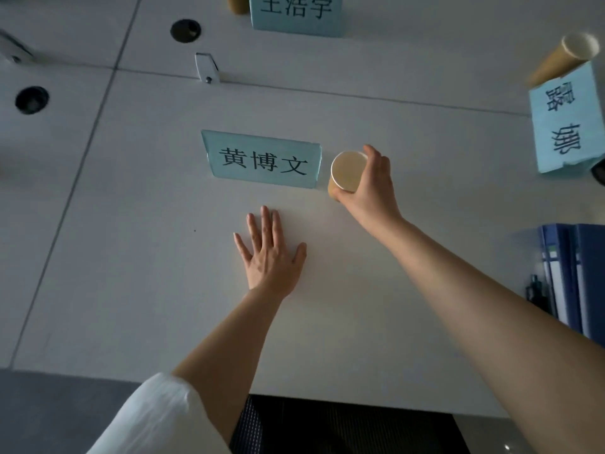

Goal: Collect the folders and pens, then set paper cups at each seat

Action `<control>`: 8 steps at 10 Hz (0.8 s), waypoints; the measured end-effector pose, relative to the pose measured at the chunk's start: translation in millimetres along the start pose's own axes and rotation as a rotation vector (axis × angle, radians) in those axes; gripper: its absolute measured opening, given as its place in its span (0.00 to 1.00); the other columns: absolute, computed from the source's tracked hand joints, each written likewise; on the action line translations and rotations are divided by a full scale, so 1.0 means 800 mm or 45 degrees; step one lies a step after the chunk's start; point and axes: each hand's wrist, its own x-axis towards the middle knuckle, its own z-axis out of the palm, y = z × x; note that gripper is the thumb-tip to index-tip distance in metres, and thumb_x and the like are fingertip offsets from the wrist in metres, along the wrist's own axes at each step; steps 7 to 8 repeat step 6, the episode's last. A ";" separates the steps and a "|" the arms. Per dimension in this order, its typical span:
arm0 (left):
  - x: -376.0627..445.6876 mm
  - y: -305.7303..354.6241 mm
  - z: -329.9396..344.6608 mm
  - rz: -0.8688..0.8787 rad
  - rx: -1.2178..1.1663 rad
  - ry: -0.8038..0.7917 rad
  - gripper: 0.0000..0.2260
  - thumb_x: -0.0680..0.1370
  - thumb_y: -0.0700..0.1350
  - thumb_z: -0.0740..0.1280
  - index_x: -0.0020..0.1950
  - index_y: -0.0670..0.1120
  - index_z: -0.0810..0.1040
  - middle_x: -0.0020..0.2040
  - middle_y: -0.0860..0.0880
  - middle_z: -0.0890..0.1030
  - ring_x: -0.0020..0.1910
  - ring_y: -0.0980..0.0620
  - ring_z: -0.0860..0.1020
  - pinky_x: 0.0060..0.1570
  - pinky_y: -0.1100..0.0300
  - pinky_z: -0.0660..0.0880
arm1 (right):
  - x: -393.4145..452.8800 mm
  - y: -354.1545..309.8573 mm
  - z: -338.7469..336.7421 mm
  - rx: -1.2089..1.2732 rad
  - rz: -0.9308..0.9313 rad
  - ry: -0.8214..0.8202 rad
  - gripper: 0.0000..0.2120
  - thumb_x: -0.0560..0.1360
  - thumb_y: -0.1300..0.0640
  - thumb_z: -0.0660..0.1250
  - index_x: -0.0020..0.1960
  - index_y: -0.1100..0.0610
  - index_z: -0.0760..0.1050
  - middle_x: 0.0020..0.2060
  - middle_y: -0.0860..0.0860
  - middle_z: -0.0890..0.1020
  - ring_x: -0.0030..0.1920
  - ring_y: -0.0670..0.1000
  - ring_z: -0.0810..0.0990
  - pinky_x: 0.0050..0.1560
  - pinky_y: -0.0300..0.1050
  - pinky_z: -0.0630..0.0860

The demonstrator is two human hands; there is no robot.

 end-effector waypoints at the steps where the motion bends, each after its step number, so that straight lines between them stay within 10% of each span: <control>1: 0.002 -0.002 0.008 0.012 0.025 0.008 0.38 0.76 0.65 0.45 0.80 0.46 0.40 0.80 0.50 0.38 0.78 0.45 0.35 0.73 0.39 0.34 | 0.018 0.002 0.007 0.017 -0.005 -0.015 0.44 0.67 0.56 0.74 0.75 0.60 0.54 0.66 0.58 0.66 0.63 0.59 0.70 0.64 0.48 0.68; 8: 0.010 -0.010 -0.003 0.079 -0.035 -0.070 0.38 0.79 0.62 0.55 0.79 0.46 0.40 0.80 0.50 0.37 0.77 0.46 0.33 0.72 0.43 0.33 | 0.005 0.018 0.010 0.093 0.180 -0.077 0.42 0.73 0.54 0.70 0.76 0.64 0.48 0.70 0.62 0.63 0.68 0.59 0.67 0.64 0.45 0.64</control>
